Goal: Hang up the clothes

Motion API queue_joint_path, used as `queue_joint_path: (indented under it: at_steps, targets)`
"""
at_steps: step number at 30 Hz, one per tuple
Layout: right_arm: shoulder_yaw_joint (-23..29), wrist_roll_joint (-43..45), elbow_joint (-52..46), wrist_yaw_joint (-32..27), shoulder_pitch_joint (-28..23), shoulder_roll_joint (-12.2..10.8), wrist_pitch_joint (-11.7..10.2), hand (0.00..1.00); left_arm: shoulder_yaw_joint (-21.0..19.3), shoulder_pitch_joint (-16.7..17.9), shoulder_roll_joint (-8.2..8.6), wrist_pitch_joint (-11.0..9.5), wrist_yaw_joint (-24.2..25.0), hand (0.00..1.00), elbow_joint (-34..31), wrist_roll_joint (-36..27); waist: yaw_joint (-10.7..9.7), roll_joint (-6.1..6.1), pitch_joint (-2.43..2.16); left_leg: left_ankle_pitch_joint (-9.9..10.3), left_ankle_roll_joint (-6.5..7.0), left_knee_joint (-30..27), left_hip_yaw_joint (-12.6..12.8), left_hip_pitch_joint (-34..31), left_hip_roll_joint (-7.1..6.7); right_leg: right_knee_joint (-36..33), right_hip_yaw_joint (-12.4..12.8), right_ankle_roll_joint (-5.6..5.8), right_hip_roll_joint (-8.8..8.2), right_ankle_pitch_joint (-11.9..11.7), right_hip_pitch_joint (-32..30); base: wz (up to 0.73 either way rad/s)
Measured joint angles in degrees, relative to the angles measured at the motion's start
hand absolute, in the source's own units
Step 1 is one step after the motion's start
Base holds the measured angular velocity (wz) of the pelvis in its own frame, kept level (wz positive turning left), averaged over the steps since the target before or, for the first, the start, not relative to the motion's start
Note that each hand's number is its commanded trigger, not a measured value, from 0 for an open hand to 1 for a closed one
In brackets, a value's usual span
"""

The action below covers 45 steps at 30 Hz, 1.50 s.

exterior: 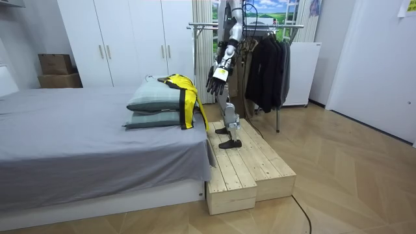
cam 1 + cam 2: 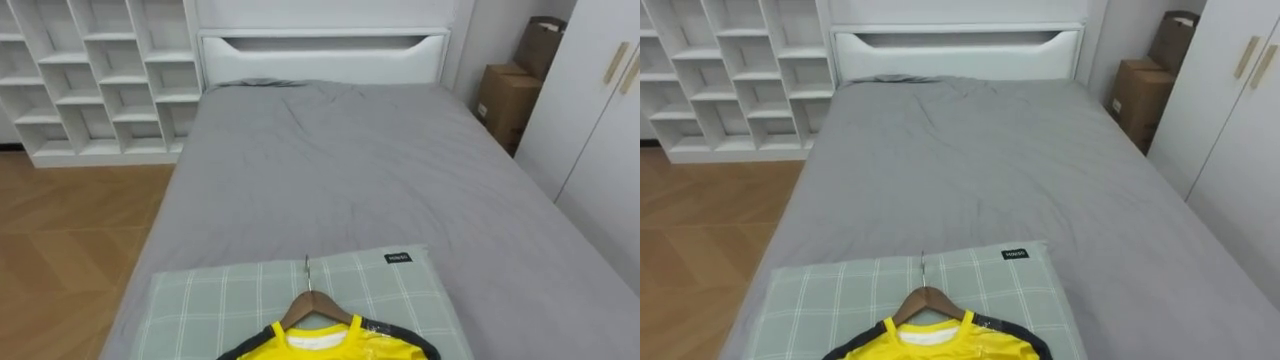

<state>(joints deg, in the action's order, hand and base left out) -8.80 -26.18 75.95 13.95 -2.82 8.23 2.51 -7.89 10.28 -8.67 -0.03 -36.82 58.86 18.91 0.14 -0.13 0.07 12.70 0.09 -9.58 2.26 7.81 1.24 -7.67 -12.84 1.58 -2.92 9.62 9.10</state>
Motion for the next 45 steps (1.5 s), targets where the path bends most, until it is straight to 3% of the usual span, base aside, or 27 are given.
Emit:
queue_joint_path:
  at_steps: [5,7,13,19,27,45]
  targets:
    - [0.1,1.5,-0.6,-0.1,0.1,0.1,-0.7,0.00,1.1,-0.1,-0.15,0.0,-1.7,0.00,-5.5,8.5,-0.6,0.34,0.08,0.0,0.00,0.2,-0.7,-0.3,-0.04,0.1,-0.6,0.00,-0.02,0.0,0.1,0.06]
    - [0.1,2.0,-0.5,0.0,0.3,0.4,-1.3,0.00,2.4,-0.1,-0.17,0.0,-1.8,0.00,-8.1,13.7,-1.3,1.02,0.09,0.0,0.00,0.3,-0.6,-0.3,-0.03,0.0,-0.6,0.00,-0.02,0.0,0.1,0.00]
    - [1.4,3.8,0.3,0.0,1.4,1.0,-1.9,0.00,3.9,-1.7,-0.27,-0.2,-1.8,0.00,-11.5,23.9,-3.0,1.80,0.25,0.0,-0.01,0.2,-0.5,-0.4,-0.10,0.2,-0.6,0.04,-0.09,0.0,-0.1,0.00]
    - [1.3,3.9,0.2,-0.2,1.5,1.1,-1.9,0.00,6.5,-2.1,-1.30,-0.3,-1.9,0.00,-16.7,27.1,-3.2,1.56,0.15,0.0,-0.01,0.1,0.1,-0.4,-0.14,0.8,-0.1,0.03,-0.06,0.0,-0.1,-0.02]
    - [1.3,4.3,0.1,-0.7,1.4,1.2,-2.0,0.00,8.1,-2.1,-1.44,-0.3,-2.6,0.00,-17.2,30.8,-3.3,0.79,-0.22,0.0,-0.01,0.0,0.1,-0.4,-0.15,0.9,0.0,0.03,-0.08,0.0,-0.1,-0.02]
    - [1.3,6.3,0.0,-0.7,1.4,1.3,-4.4,0.00,11.1,-4.3,-1.44,-1.4,-2.7,0.00,-17.1,39.6,-4.8,1.58,-0.10,0.0,-0.01,0.1,0.2,-0.3,-0.09,0.6,0.2,-0.05,-0.01,0.0,-0.2,0.00]
